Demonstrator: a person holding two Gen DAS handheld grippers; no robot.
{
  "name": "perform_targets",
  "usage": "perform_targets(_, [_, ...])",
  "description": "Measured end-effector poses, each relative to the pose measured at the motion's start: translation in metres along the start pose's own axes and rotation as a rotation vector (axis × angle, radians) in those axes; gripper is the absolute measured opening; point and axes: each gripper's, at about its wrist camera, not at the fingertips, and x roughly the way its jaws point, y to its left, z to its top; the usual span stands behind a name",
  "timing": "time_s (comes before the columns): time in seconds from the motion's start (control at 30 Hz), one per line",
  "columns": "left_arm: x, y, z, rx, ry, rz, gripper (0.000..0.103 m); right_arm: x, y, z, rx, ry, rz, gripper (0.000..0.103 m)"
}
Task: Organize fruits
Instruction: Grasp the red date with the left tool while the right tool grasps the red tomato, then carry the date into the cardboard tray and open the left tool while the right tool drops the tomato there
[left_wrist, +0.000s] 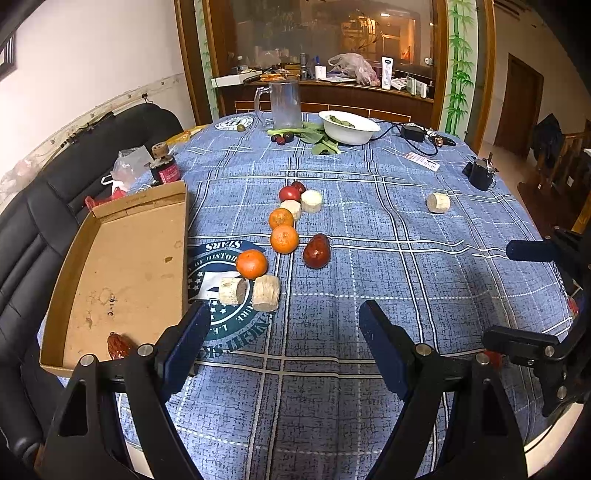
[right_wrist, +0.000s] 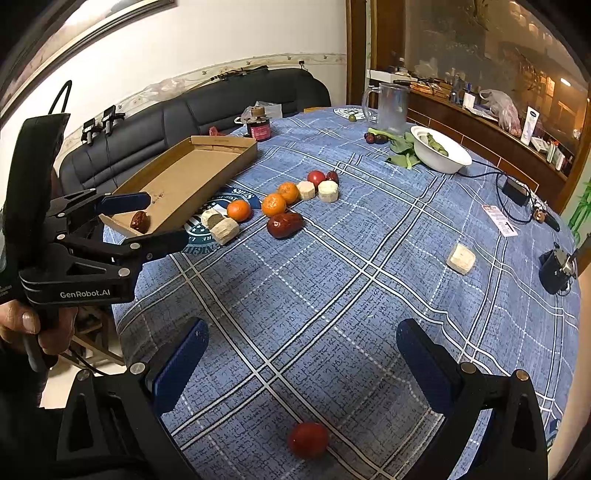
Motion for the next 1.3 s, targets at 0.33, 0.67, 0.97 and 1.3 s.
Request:
perform_targets(0.33, [0.033, 0.002, 0.005, -0.044, 0.066, -0.114, 0.083, 0.004, -0.012, -0.031, 0.04, 0.046, 0.003, 0.099])
perform_targets(0.67, [0.095, -0.019, 0.032, -0.011, 0.129, -0.118, 0.082, 0.028, -0.021, -0.07, 0.074, 0.123, 0.026, 0.079])
perform_targets(0.97, [0.141, -0.023, 0.041, -0.031, 0.197, -0.147, 0.05, 0.039, -0.015, -0.082, 0.017, 0.161, -0.043, 0.049])
perform_targets(1.3, [0.123, -0.013, 0.036, -0.055, 0.18, -0.201, 0.028, 0.032, -0.01, -0.08, 0.037, 0.136, 0.018, 0.029])
